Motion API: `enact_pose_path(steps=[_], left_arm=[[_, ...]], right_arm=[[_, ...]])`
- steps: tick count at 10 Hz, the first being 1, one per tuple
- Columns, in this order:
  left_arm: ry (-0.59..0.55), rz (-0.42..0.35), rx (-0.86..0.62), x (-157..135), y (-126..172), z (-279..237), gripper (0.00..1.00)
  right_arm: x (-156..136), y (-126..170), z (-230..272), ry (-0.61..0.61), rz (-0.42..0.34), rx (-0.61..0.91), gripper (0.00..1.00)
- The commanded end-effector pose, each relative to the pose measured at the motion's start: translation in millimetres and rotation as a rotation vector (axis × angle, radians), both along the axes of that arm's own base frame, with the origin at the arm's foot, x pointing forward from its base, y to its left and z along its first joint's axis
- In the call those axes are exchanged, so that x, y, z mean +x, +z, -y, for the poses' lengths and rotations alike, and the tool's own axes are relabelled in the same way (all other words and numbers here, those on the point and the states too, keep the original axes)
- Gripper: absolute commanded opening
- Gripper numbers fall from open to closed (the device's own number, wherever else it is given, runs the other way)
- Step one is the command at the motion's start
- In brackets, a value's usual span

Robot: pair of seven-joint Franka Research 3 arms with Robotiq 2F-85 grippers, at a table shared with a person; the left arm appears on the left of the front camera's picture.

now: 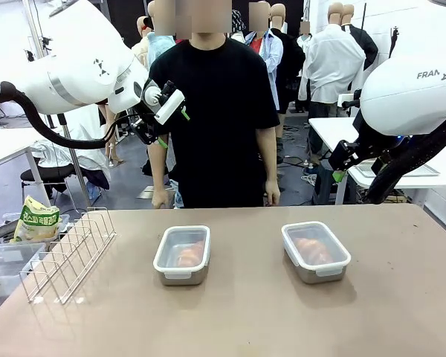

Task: Place the bread in airtight containers.
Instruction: Release when the human grabs the Airtight Container lid.

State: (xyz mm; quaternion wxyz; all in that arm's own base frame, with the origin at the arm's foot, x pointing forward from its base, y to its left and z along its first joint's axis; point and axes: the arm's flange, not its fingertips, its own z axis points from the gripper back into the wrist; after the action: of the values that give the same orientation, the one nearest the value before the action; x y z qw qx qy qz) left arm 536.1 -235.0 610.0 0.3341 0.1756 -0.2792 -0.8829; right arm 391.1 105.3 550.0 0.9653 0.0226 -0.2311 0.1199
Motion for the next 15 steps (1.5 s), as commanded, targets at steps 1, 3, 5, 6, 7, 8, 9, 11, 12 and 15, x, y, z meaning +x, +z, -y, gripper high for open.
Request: enact_pose_path(steps=[1,3,5,6,7,8,9,11,12,15], left_arm=[[0.001,-0.001,0.0,-0.3,0.7,-0.8,1.0],[0.001,-0.001,0.0,-0.3,0.7,-0.8,1.0],[0.001,-0.001,0.0,-0.3,0.7,-0.8,1.0],[0.001,-0.001,0.0,-0.3,0.7,-0.8,1.0],[0.001,-0.001,0.0,-0.3,0.7,-0.8,1.0],[0.001,-0.001,0.0,-0.3,0.7,-0.8,1.0],[0.001,-0.001,0.0,-0.3,0.7,-0.8,1.0],[0.001,-0.001,0.0,-0.3,0.7,-0.8,1.0],[0.001,-0.001,0.0,-0.3,0.7,-0.8,1.0],[0.001,-0.001,0.0,-0.3,0.7,-0.8,1.0]], right_arm=[[0.0,-0.6,0.2,0.0,0.0,0.001,1.0],[0.0,-0.6,0.2,0.0,0.0,0.001,1.0],[0.0,-0.6,0.2,0.0,0.0,0.001,1.0],[0.0,-0.6,0.2,0.0,0.0,0.001,1.0],[0.0,-0.6,0.2,0.0,0.0,0.001,1.0],[0.0,-0.6,0.2,0.0,0.0,0.001,1.0],[0.0,-0.6,0.2,0.0,0.0,0.001,1.0],[0.0,-0.6,0.2,0.0,0.0,0.001,1.0],[0.0,-0.6,0.2,0.0,0.0,0.001,1.0],[0.0,-0.6,0.2,0.0,0.0,0.001,1.0]])
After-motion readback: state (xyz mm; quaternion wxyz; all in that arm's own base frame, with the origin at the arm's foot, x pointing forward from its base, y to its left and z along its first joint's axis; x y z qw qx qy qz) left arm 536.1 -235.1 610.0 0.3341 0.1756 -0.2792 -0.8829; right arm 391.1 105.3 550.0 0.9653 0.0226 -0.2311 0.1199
